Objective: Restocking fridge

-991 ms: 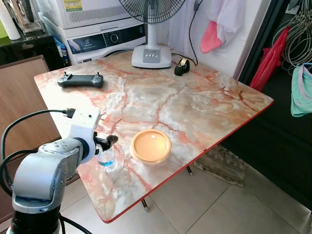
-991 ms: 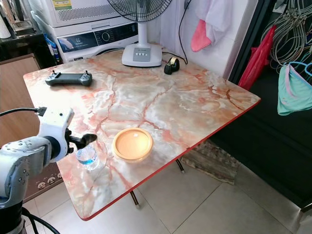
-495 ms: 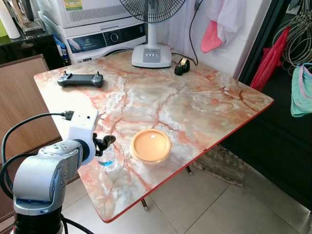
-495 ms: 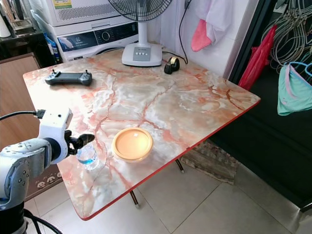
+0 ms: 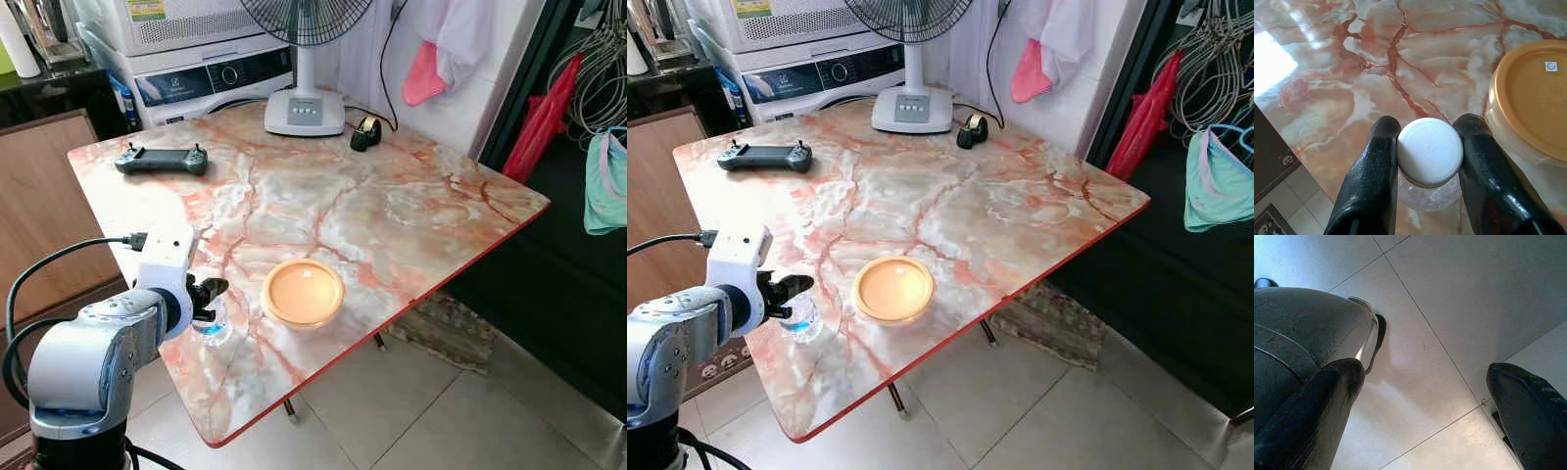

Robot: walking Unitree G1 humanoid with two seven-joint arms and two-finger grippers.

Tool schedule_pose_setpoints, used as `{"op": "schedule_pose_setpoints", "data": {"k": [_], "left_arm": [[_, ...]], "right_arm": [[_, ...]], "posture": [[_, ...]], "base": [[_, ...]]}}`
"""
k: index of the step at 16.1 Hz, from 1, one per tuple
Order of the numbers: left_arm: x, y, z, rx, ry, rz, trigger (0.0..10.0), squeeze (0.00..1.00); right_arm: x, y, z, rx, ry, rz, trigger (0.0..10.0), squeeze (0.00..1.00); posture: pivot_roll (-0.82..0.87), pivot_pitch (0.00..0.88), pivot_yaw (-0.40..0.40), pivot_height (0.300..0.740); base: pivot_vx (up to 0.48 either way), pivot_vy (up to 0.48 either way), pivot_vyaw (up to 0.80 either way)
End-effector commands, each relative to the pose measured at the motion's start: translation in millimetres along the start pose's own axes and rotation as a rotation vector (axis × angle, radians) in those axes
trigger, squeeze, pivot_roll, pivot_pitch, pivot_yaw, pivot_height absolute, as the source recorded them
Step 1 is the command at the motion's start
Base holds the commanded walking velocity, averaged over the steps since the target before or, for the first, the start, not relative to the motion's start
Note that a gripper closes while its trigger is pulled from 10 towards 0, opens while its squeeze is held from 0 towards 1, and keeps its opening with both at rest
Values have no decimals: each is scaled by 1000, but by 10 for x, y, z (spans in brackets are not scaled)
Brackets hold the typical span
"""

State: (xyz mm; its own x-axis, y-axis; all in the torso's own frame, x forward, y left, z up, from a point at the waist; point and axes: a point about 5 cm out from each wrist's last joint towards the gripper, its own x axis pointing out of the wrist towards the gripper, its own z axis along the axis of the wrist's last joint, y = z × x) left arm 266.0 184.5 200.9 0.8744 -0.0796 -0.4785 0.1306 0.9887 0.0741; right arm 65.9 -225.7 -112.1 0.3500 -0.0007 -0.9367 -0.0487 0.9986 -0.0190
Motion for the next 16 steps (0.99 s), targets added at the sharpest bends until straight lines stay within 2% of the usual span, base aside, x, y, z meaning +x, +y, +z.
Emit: {"op": "schedule_pose_setpoints", "data": {"k": [1, 5, 6, 9, 11, 12, 13, 14, 15, 16], "left_arm": [[12, 14, -54, -7, 27, 4, 0, 0], [8, 63, -42, 4, 5, 50, 0, 0], [-1, 172, 14, 10, -37, 128, 0, 0], [-68, 380, 166, 33, -127, 256, 0, 0], [-184, 712, 196, 41, -181, 409, 0, 0], [-217, 944, 24, 50, -164, 527, 0, 0], [-235, 1070, -105, 53, -139, 591, 980, 0], [-216, 1238, -467, 17, -63, 632, 10000, 0], [-199, 1271, -608, 17, -39, 632, 10000, 0], [-112, 1292, -1028, -6, 3, 603, 10000, 0]], "right_arm": [[7, 64, -17, -8, 6, 36, 10000, 0], [5, 64, -23, -6, 6, 37, 10000, 0], [5, 66, -27, -6, 7, 38, 10000, 0], [6, 76, -26, -5, 7, 42, 10000, 0], [11, 96, -17, 3, -2, 45, 10000, 0], [11, 103, -13, 12, -7, 47, 10000, 0], [12, 106, -13, 14, -8, 46, 10000, 0], [13, 106, -12, 20, -8, 44, 10000, 0], [13, 105, -11, 20, -8, 43, 10000, 0], [13, 104, -11, 21, -9, 41, 10000, 0]], "posture": [[166, 0, -56, 740], [170, 0, -56, 740], [172, 0, -56, 740], [181, 0, -55, 740], [185, 0, -52, 740], [188, 0, -49, 740], [183, 0, -43, 740], [190, 0, -42, 740], [190, 0, -42, 740], [190, 0, -37, 740]], "base": [[0, 0, 0], [0, 0, 0], [0, 0, 0], [0, 0, 0], [0, 0, 0], [0, 0, 0], [0, 0, 0], [0, 0, 0], [0, 0, 0], [0, 0, 0]]}}
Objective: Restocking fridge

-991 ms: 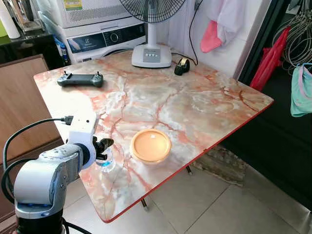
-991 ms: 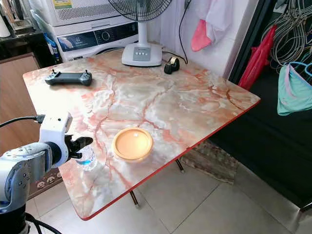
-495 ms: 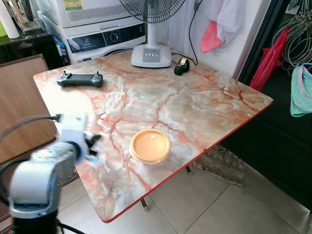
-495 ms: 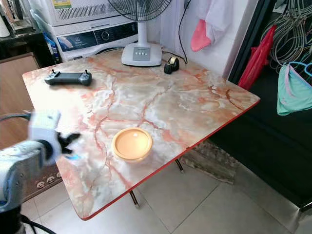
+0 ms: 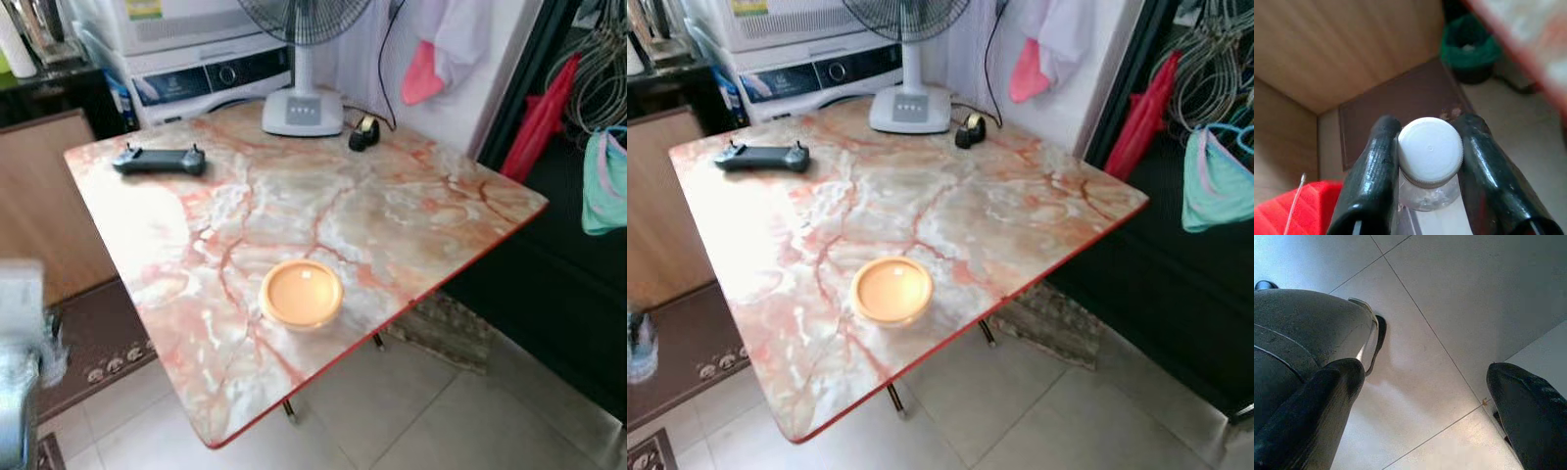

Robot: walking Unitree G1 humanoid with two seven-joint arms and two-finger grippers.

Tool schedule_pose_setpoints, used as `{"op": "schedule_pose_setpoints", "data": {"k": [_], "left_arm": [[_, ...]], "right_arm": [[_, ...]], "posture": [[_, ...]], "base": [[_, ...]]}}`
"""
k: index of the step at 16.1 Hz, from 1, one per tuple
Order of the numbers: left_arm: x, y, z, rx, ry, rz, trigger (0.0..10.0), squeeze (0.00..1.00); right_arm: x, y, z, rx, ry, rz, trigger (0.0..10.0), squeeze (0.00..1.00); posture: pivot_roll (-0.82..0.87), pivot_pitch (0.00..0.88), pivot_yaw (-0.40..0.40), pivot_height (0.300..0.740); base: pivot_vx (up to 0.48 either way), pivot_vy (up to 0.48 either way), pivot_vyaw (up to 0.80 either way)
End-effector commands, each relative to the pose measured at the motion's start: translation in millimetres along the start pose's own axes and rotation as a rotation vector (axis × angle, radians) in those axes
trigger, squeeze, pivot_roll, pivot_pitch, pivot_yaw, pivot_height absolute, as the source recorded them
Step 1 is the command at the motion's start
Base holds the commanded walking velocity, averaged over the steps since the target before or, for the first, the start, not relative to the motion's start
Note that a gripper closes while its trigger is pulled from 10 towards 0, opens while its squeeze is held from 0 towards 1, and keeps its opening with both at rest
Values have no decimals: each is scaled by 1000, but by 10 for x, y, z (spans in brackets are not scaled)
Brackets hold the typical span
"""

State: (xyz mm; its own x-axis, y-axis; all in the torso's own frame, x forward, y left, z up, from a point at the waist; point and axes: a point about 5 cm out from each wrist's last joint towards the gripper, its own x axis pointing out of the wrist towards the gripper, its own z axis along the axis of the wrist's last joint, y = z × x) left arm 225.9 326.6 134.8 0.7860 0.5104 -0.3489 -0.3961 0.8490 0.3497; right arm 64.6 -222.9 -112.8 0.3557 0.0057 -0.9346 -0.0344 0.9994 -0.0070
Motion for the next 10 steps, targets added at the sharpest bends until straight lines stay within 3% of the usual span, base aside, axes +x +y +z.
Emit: {"op": "schedule_pose_setpoints", "data": {"k": [1, 2, 3, 4, 5, 6, 7, 8, 9, 10], "left_arm": [[73, -94, -397, -19, 20, -40, 10000, 0], [92, -177, -634, -23, 51, -66, 10000, 0], [102, -290, -854, -133, 73, -94, 10000, 0], [108, -398, -1054, -187, 88, -99, 10000, 0], [112, -430, -1136, -160, 91, -89, 10000, 0], [71, -661, -1474, 14, 182, -195, 10000, 0], [31, -758, -1611, 38, 219, -250, 10000, 0], [-20, -880, -1720, 6, 267, -309, 10000, 0], [-82, -1005, -1841, 108, 311, -386, 10000, 0], [-136, -1075, -1943, 123, 352, -408, 10000, 0]], "right_arm": [[12, 71, 3, 5, -6, 26, 10000, 0], [11, 68, 7, 20, -15, 20, 10000, 0], [12, 73, 11, 30, -22, 19, 10000, 0], [13, 76, 12, 38, -25, 18, 10000, 0], [13, 78, 13, 44, -27, 17, 10000, 0], [12, 78, 2, 87, -29, 3, 10000, 0], [12, 80, -3, 102, -29, 0, 10000, 0], [11, 79, -3, 106, -33, 4, 10000, 0], [10, 83, 11, 105, -47, 18, 10000, 0], [9, 91, 21, 73, -49, 43, 10000, 0]], "posture": [[190, 0, -37, 740], [179, 0, -35, 740], [162, 0, -30, 740], [158, 0, -30, 740], [158, 0, -32, 740], [149, 0, -31, 740], [137, 0, -29, 740], [129, 0, -23, 740], [123, 0, -17, 740], [103, 0, -9, 740]], "base": [[0, 0, 0], [0, 0, 0], [0, 0, 0], [0, 0, 0], [0, 0, 0], [0, 0, 0], [0, 0, 0], [0, 0, 0], [0, 0, 0], [0, 0, 0]]}}
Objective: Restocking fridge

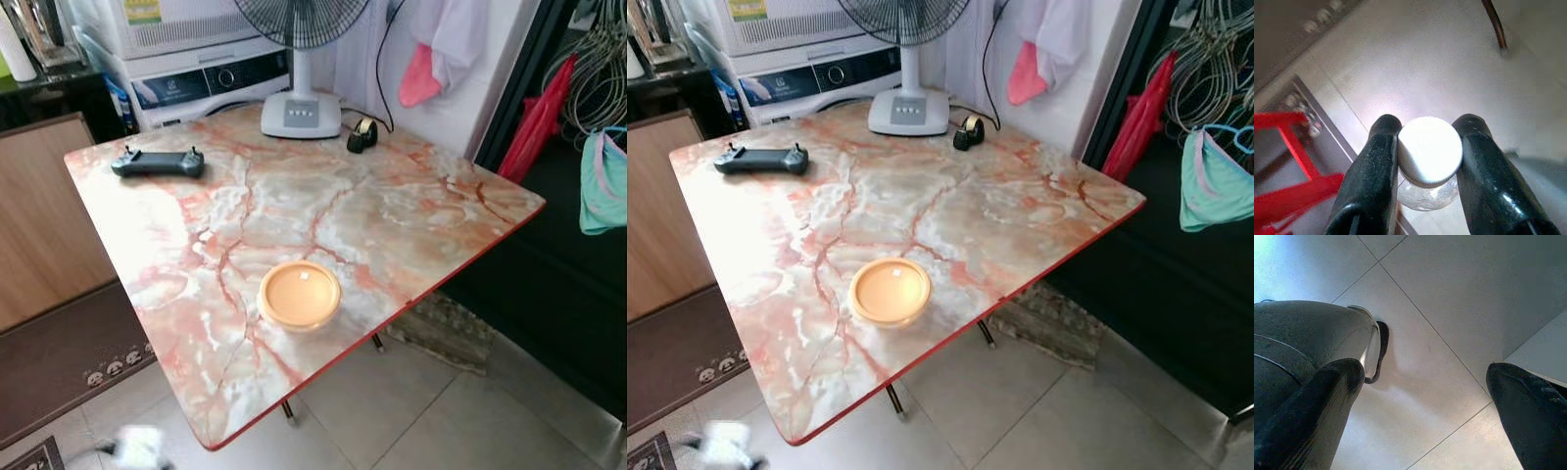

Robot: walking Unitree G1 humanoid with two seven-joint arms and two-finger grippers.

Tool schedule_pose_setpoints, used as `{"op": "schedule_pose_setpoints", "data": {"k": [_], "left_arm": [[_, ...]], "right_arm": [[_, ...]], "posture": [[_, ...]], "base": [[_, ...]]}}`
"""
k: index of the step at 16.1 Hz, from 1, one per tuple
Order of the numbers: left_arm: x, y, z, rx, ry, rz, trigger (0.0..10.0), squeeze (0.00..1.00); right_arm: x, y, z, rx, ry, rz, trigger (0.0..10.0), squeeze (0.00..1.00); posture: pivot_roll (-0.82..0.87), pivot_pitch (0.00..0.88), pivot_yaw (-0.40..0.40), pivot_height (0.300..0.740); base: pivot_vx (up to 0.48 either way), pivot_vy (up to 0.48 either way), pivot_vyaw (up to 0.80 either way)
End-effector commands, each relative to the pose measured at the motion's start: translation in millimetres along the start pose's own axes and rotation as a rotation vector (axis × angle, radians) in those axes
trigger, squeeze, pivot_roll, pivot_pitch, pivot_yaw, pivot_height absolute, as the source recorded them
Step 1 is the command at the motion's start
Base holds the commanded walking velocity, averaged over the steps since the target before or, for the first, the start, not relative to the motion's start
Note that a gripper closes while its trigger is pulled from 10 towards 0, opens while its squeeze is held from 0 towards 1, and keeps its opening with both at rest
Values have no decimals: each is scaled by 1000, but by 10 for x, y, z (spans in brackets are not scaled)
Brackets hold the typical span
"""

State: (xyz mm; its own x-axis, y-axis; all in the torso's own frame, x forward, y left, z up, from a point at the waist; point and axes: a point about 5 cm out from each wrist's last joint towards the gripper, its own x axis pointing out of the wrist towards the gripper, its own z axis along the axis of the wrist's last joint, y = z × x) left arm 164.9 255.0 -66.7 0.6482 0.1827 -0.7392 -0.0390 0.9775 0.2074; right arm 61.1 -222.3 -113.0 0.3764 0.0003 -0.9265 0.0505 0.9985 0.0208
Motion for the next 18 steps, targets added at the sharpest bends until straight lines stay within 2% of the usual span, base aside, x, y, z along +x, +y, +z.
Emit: {"op": "schedule_pose_setpoints", "data": {"k": [1, 3, 4, 6, 7, 9, 12, 15, 16, 18], "left_arm": [[15, -38, -28, -9, 11, 0, 10000, 0], [27, -106, -65, 12, 15, -2, 10000, 0], [32, -156, -83, -11, 18, 5, 10000, 0], [30, -186, -108, 25, 30, 2, 10000, 0], [24, -175, -148, -4, 49, 13, 10000, 0], [19, -163, -196, 28, 82, 6, 10000, 0], [-2, -85, -263, -16, 114, 41, 10000, 0], [-16, -104, -314, -29, 135, 44, 10000, 0], [-19, -138, -330, -24, 143, 33, 10000, 0], [-23, -129, -347, -29, 155, 31, 10000, 0]], "right_arm": [[19, 89, 46, -27, -26, 53, 10000, 0], [13, 76, 30, 16, -33, 35, 10000, 0], [9, 62, 19, 19, -34, 17, 10000, 0], [2, 55, -11, 111, -41, -6, 10000, 0], [-2, 64, -34, 156, -46, -13, 10000, 0], [-1, 90, -52, 180, -46, -10, 10000, 0], [3, 137, -73, 187, -43, -6, 10000, 0], [-4, 111, -76, 171, -45, -10, 10000, 0], [-14, 67, -84, 211, -51, -40, 10000, 0], [-21, 39, -85, 217, -55, -46, 10000, 0]], "posture": [[86, 0, -8, 740], [82, 0, -10, 740], [86, 0, -10, 740], [83, 0, 0, 740], [76, 0, 6, 740], [77, 0, 9, 740], [46, 0, 21, 740], [49, 0, 21, 740], [59, 0, 23, 740], [46, 0, 14, 740]], "base": [[0, 0, 0], [0, 0, 0], [0, 0, 0], [0, 0, 0], [0, 0, 0], [0, 0, 0], [0, 0, 0], [0, 0, 0], [0, 0, 0], [-247, 0, 0]]}}
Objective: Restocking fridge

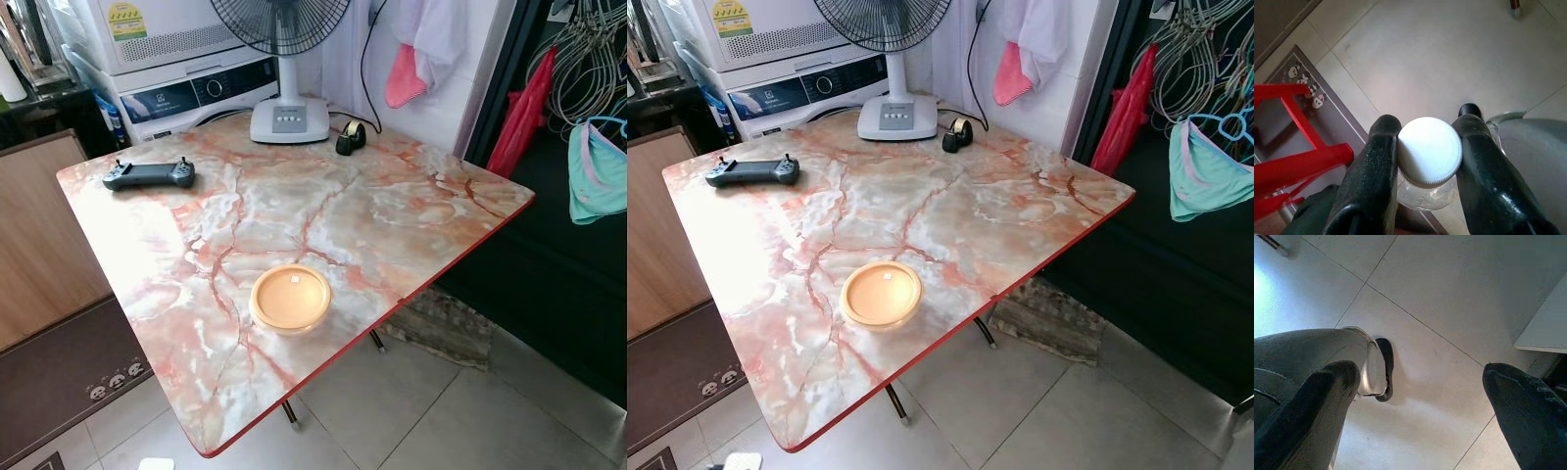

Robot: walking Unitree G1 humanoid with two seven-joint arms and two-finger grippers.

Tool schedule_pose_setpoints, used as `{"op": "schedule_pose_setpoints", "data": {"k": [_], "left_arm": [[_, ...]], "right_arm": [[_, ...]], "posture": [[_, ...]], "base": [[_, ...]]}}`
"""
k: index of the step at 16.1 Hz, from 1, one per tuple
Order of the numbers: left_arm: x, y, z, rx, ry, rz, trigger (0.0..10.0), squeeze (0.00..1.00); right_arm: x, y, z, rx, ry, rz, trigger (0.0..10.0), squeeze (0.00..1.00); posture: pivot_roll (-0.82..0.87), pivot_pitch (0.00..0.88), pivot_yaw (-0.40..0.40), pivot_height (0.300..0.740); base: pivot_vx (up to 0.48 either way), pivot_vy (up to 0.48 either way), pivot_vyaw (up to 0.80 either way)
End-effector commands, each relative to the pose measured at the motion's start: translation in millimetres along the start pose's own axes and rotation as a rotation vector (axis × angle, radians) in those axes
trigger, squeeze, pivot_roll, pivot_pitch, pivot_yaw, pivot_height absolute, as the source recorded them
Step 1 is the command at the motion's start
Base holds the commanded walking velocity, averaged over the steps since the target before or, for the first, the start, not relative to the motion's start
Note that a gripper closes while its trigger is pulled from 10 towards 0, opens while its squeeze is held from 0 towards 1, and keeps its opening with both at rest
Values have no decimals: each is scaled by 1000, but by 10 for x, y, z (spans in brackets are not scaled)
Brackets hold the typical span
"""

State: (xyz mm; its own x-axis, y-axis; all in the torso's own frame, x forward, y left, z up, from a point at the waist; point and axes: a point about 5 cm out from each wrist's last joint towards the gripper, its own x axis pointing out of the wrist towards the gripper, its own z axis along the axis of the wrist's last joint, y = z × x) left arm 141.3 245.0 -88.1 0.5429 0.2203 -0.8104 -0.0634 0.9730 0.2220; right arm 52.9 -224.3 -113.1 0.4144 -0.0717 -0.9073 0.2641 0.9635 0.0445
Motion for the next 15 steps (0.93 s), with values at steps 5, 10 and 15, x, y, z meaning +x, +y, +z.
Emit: {"op": "schedule_pose_setpoints", "data": {"k": [5, 10, 15], "left_arm": [[-4, -1, -63, -49, 52, 10, 10000, 0], [-27, -17, -155, -46, 78, 4, 10000, 0], [-24, -55, -151, -50, 82, 0, 10000, 0]], "right_arm": [[-1, 28, -21, -77, 17, 24, 10000, 0], [-7, 10, -23, -97, 20, 32, 10000, 0], [-7, 1, -17, -103, 22, 33, 10000, 0]], "posture": [[34, 0, -1, 740], [37, 0, -4, 740], [41, 0, -13, 740]], "base": [[-281, 0, 0], [-296, 0, 0], [-295, 0, 0]]}}
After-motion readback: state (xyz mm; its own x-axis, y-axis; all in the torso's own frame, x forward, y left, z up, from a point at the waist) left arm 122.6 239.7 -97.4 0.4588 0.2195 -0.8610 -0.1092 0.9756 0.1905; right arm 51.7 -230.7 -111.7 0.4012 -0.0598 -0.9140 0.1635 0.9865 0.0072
